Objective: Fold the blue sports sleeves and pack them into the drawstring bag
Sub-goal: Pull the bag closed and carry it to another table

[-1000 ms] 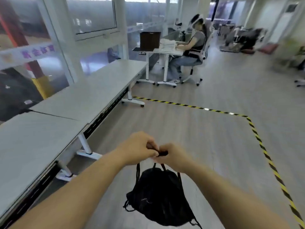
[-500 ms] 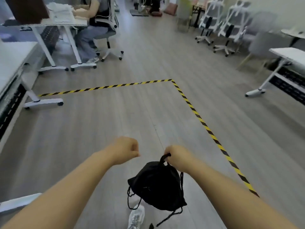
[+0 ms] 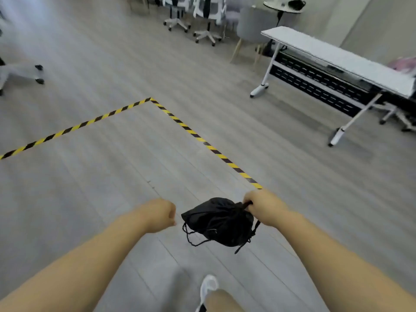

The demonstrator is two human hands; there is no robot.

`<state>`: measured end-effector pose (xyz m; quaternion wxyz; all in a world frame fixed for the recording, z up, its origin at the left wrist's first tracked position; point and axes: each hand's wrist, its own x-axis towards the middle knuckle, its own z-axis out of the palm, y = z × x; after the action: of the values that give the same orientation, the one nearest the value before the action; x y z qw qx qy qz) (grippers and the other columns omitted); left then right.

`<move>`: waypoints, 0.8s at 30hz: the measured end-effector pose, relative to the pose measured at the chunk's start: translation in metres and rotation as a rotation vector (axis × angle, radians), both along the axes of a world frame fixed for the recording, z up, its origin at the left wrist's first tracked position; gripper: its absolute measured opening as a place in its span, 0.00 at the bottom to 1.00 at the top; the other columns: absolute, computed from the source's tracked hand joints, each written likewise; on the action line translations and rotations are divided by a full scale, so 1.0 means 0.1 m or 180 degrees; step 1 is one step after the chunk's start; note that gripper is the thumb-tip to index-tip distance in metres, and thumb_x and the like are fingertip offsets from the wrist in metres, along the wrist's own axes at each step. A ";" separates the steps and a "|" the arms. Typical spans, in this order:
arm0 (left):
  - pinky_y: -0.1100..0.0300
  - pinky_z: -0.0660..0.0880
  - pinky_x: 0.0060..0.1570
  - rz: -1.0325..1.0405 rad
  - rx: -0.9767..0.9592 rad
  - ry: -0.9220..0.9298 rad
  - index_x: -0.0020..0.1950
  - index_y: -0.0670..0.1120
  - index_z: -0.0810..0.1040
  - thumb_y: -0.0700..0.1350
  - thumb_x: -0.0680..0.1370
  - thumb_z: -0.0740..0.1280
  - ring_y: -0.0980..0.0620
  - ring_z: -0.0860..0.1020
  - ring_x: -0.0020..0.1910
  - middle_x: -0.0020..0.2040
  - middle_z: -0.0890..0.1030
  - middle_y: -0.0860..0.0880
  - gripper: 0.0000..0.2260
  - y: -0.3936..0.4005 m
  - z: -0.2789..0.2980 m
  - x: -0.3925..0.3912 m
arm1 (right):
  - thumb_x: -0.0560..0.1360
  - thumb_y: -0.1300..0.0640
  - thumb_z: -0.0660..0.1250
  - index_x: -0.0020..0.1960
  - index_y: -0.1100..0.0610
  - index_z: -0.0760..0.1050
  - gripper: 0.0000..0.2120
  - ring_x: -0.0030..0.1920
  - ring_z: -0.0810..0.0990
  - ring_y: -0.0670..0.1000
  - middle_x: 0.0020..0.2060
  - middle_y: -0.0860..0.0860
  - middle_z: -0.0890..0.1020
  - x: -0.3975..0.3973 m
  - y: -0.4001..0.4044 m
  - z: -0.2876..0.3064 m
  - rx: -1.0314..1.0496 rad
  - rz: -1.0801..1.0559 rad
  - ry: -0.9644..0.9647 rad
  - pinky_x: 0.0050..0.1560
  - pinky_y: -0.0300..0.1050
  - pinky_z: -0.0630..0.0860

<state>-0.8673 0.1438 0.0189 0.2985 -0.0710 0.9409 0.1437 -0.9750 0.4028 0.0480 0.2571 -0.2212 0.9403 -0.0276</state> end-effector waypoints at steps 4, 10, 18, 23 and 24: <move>0.58 0.70 0.45 -0.0343 -0.0100 -0.0054 0.50 0.46 0.76 0.52 0.77 0.63 0.47 0.75 0.48 0.49 0.76 0.47 0.10 0.04 -0.08 -0.86 | 0.75 0.62 0.58 0.52 0.53 0.79 0.13 0.50 0.79 0.56 0.50 0.53 0.81 -0.65 0.15 -0.09 0.0077 -0.0279 -0.0050 0.45 0.48 0.77; 0.59 0.68 0.44 -0.0571 -0.0189 -0.0042 0.50 0.46 0.76 0.52 0.78 0.63 0.48 0.72 0.45 0.47 0.74 0.48 0.10 0.18 -0.04 -2.32 | 0.76 0.62 0.59 0.53 0.52 0.79 0.13 0.50 0.79 0.56 0.53 0.52 0.80 -1.84 0.40 -0.18 0.0126 -0.0474 -0.0110 0.39 0.45 0.74; 0.60 0.68 0.39 -0.0812 -0.0256 0.0113 0.45 0.48 0.73 0.53 0.78 0.61 0.50 0.73 0.44 0.46 0.74 0.50 0.09 0.38 0.19 -4.12 | 0.76 0.62 0.62 0.52 0.53 0.80 0.10 0.51 0.79 0.57 0.50 0.54 0.81 -3.39 0.74 -0.01 0.0095 -0.0901 -0.0153 0.42 0.45 0.73; 0.57 0.70 0.41 -0.0891 -0.0228 0.0153 0.49 0.44 0.76 0.53 0.78 0.61 0.47 0.76 0.44 0.47 0.77 0.48 0.13 0.49 0.28 -5.14 | 0.76 0.61 0.62 0.51 0.54 0.80 0.09 0.49 0.78 0.58 0.47 0.54 0.80 -4.28 0.91 0.07 0.0037 -0.1045 -0.0050 0.45 0.48 0.76; 0.57 0.70 0.41 -0.0916 -0.0234 0.0176 0.50 0.44 0.77 0.53 0.78 0.61 0.47 0.75 0.43 0.46 0.77 0.48 0.13 0.51 0.29 -5.36 | 0.76 0.61 0.62 0.51 0.54 0.80 0.09 0.49 0.79 0.58 0.48 0.54 0.81 -4.46 0.94 0.07 0.0020 -0.1098 -0.0025 0.47 0.50 0.77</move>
<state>-1.4036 0.1949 0.0478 0.2872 0.0577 0.9538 0.0668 -1.4213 0.4969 0.0552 0.2530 -0.0556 0.9634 -0.0692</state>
